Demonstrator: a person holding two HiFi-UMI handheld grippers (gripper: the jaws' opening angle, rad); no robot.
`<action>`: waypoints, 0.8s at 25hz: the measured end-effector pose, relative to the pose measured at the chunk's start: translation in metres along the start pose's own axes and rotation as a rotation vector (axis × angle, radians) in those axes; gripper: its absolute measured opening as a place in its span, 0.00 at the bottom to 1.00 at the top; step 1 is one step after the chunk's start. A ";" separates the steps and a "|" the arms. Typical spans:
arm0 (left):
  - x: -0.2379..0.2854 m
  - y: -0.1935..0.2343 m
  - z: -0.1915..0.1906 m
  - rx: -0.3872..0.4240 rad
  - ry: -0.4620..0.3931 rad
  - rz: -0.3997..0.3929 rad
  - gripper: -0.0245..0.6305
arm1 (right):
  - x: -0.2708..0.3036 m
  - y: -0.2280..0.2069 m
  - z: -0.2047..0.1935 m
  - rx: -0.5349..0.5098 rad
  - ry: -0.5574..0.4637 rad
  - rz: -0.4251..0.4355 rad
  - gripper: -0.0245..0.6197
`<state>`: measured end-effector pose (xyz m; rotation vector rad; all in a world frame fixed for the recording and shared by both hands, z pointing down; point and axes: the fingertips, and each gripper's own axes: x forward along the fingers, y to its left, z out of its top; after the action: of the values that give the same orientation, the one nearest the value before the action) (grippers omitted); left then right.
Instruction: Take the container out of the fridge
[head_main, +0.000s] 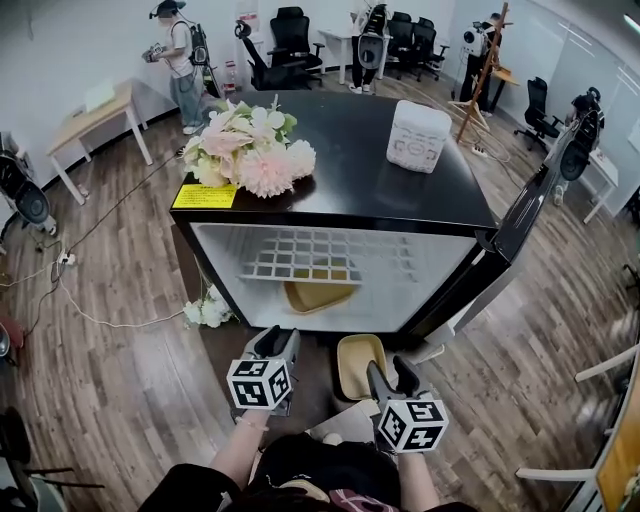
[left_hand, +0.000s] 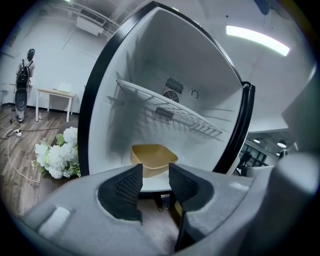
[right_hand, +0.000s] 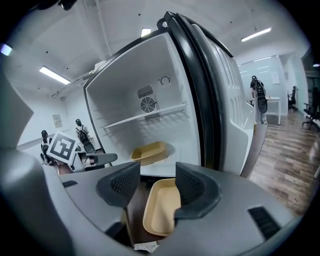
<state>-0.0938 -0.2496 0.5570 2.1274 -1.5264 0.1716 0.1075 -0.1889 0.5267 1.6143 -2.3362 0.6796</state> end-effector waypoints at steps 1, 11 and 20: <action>0.004 0.001 0.002 -0.005 0.000 0.004 0.27 | -0.002 0.001 0.001 -0.012 -0.002 0.001 0.39; 0.051 0.037 0.016 -0.067 0.045 0.111 0.27 | -0.005 -0.001 -0.001 -0.008 -0.008 -0.043 0.31; 0.090 0.051 0.015 -0.065 0.113 0.167 0.28 | -0.008 -0.009 -0.013 0.010 0.030 -0.083 0.31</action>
<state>-0.1106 -0.3446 0.5958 1.9066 -1.6201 0.2923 0.1180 -0.1788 0.5370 1.6824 -2.2344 0.6937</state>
